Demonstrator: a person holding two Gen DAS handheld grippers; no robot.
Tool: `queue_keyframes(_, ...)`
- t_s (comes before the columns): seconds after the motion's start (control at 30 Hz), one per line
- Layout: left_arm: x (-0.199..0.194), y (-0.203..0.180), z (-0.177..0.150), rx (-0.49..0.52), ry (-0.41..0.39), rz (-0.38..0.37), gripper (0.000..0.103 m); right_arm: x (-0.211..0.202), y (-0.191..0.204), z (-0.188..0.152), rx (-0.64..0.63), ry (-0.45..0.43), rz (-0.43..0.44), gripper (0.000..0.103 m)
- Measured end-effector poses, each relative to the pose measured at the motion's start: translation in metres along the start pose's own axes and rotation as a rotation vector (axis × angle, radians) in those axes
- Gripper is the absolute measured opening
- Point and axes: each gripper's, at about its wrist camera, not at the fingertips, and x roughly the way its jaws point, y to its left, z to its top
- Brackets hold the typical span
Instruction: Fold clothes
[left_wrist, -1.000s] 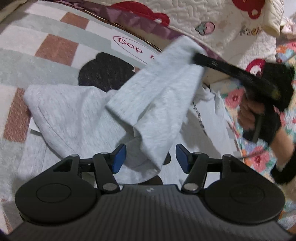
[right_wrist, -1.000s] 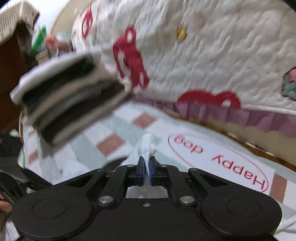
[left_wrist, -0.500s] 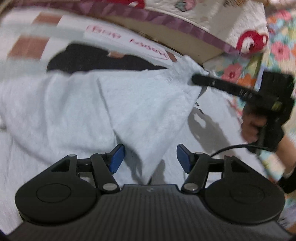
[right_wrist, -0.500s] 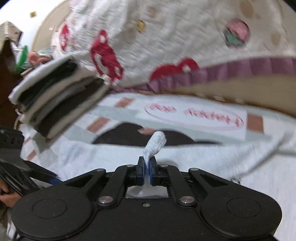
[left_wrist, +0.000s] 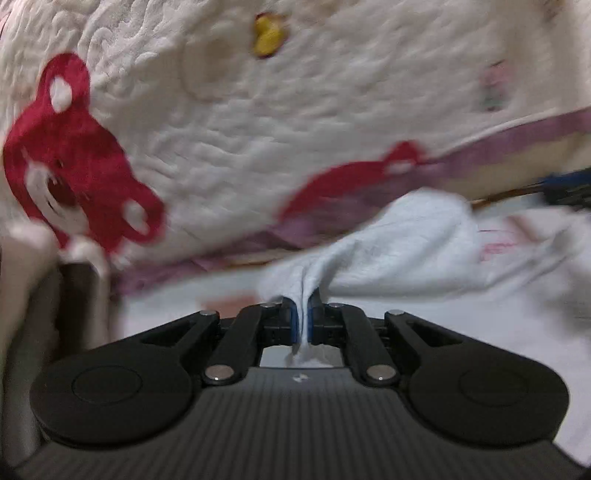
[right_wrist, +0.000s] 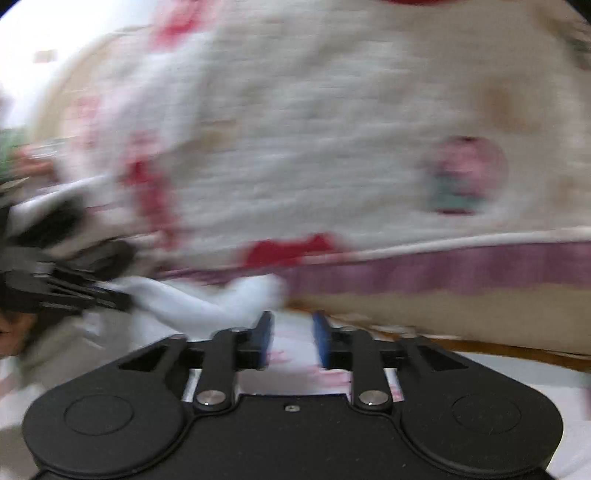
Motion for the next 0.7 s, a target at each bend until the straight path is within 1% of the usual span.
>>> queue_keyframes(0.03, 0.017, 0.001, -0.001, -0.007, 0.019, 0.012, 0.005, -0.001, -0.015, -0.001, 0.024, 0.011, -0.068, 0.049)
queue_keyframes(0.1, 0.047, 0.001, -0.007, -0.022, 0.070, 0.031, 0.005, -0.020, -0.056, -0.017, 0.077, 0.038, -0.154, 0.049)
queue_keyframes(0.17, 0.067, -0.002, -0.016, -0.027, 0.117, 0.050, 0.005, -0.038, -0.096, -0.032, 0.129, 0.065, -0.240, 0.049)
queue_keyframes(0.3, 0.079, -0.003, -0.027, -0.001, 0.125, 0.073, 0.005, -0.075, -0.177, -0.063, 0.234, 0.119, -0.412, 0.049)
queue_keyframes(0.33, 0.078, 0.001, -0.028, -0.004, 0.122, 0.080, 0.005, -0.085, -0.194, -0.070, 0.265, 0.126, -0.439, 0.049)
queue_keyframes(0.37, 0.079, 0.004, -0.026, -0.010, 0.121, 0.102, 0.002, -0.094, -0.206, -0.074, 0.310, 0.122, -0.439, 0.049)
queue_keyframes(0.43, 0.083, 0.017, -0.019, -0.023, 0.128, 0.189, 0.002, -0.111, -0.229, -0.081, 0.416, 0.113, -0.416, 0.049)
queue_keyframes(0.5, 0.078, 0.034, -0.020, -0.101, 0.158, 0.137, 0.002, -0.116, -0.243, -0.087, 0.514, 0.094, -0.363, 0.049)
queue_keyframes(0.53, 0.076, 0.043, -0.020, -0.140, 0.172, 0.111, 0.002, -0.114, -0.244, -0.089, 0.554, 0.082, -0.332, 0.049)
queue_keyframes(0.6, 0.071, 0.060, -0.020, -0.218, 0.202, 0.059, 0.005, -0.104, -0.241, -0.091, 0.601, 0.066, -0.278, 0.049)
queue_keyframes(0.63, 0.068, 0.068, -0.021, -0.253, 0.215, 0.030, 0.006, -0.098, -0.238, -0.092, 0.605, 0.065, -0.259, 0.050)
queue_keyframes(0.67, 0.058, 0.066, -0.022, -0.256, 0.217, -0.027, 0.009, -0.092, -0.234, -0.091, 0.580, 0.076, -0.251, 0.051)
queue_keyframes(0.7, 0.050, 0.063, -0.023, -0.249, 0.212, -0.064, 0.010, -0.085, -0.229, -0.091, 0.555, 0.086, -0.244, 0.053)
